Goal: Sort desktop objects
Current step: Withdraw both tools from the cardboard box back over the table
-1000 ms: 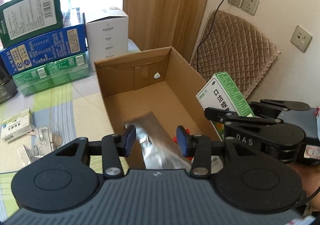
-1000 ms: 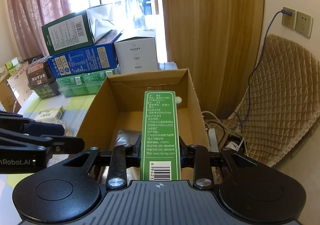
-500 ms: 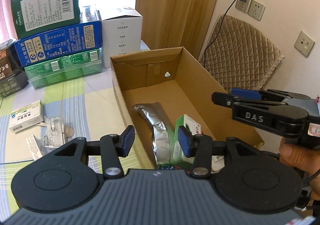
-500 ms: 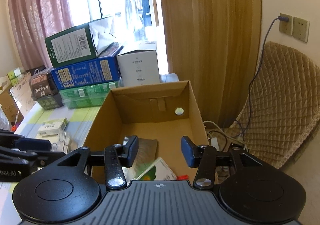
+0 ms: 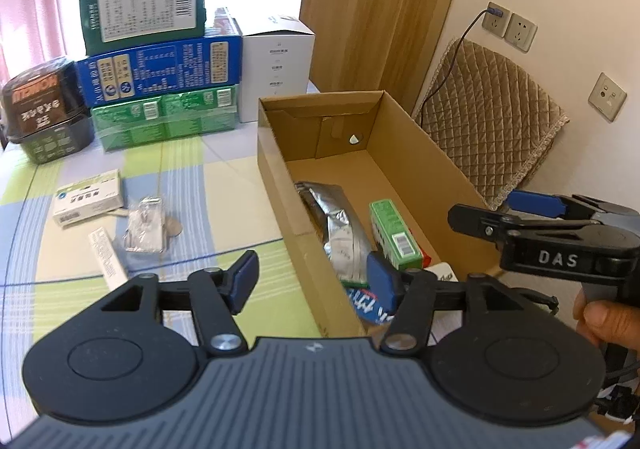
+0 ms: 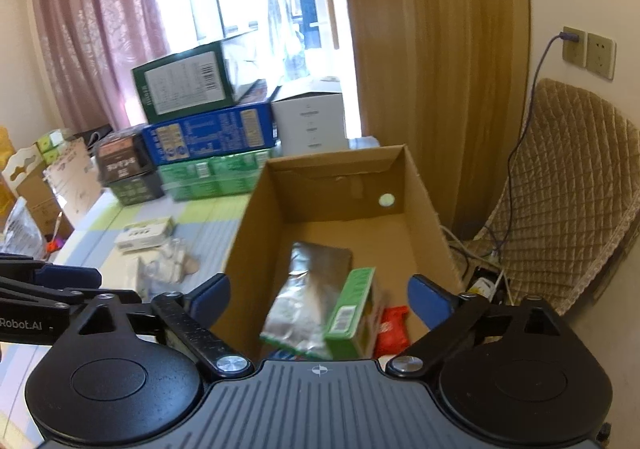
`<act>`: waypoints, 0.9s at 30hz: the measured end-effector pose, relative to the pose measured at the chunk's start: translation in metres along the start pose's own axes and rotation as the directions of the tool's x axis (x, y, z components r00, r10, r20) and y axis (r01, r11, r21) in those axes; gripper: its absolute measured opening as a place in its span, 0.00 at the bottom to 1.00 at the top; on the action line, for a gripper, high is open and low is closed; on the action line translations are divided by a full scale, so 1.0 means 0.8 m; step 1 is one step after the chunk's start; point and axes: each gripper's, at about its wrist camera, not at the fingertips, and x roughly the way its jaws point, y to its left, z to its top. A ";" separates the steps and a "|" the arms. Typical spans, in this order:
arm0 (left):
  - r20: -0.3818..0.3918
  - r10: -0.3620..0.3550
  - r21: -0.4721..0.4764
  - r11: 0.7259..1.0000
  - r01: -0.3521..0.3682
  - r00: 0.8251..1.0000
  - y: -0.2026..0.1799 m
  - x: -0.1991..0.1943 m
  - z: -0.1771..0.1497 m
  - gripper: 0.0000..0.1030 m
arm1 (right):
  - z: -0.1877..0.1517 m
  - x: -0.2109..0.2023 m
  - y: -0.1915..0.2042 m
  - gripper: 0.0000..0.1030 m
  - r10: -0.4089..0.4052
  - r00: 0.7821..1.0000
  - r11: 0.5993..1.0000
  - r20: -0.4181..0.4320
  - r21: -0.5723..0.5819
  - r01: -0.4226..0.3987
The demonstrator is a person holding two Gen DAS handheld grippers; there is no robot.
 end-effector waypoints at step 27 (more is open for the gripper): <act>0.070 0.214 -0.106 0.973 -0.206 0.974 0.100 -0.126 -0.104 0.98 | -0.050 -0.035 0.145 0.98 0.106 0.993 0.985 -0.059 -0.128 -0.113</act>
